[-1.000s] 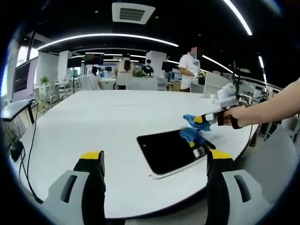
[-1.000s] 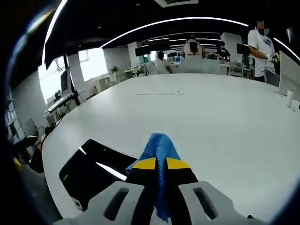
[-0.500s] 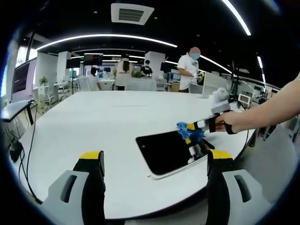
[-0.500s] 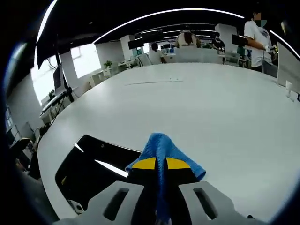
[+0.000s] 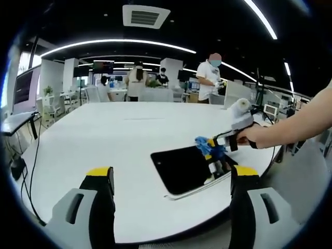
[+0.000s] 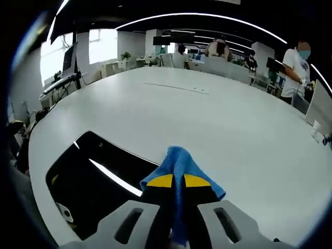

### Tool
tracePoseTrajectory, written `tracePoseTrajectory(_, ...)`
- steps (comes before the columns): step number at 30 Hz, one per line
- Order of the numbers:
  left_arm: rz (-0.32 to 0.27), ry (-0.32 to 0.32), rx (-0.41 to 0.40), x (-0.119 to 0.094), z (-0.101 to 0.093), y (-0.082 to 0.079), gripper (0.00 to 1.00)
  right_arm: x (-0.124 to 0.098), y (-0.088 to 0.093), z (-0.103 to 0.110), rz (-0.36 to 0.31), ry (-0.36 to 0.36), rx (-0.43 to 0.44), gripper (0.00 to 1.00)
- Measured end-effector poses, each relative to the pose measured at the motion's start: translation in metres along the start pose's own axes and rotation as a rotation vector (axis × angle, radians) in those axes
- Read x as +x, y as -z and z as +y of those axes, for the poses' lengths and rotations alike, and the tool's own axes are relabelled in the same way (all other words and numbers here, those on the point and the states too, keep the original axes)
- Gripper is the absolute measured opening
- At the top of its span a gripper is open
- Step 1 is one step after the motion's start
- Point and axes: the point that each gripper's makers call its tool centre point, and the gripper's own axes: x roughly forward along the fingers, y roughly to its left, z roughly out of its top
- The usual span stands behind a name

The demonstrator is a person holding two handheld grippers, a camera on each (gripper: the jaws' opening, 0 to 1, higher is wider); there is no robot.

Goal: Wipe the mirror surface with the cleaning cloth until all visible marks leave the cleaned area.

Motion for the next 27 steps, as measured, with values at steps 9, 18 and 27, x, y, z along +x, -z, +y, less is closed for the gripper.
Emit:
tracePoseTrajectory(9,0.013,0.01,-0.004,0.001,-0.001,0.002,0.92,0.006,-0.007,0.02,0.014,-0.024,0.013,0.0)
tracePoseTrajectory(18,0.014,0.011,-0.004,0.001,-0.001,0.003,0.91,0.014,-0.016,0.05,0.014,-0.063,-0.009,0.0)
tracePoseTrajectory(27,0.014,0.012,-0.005,0.002,-0.001,0.003,0.91,0.019,-0.024,0.081,0.004,-0.103,-0.032,0.0)
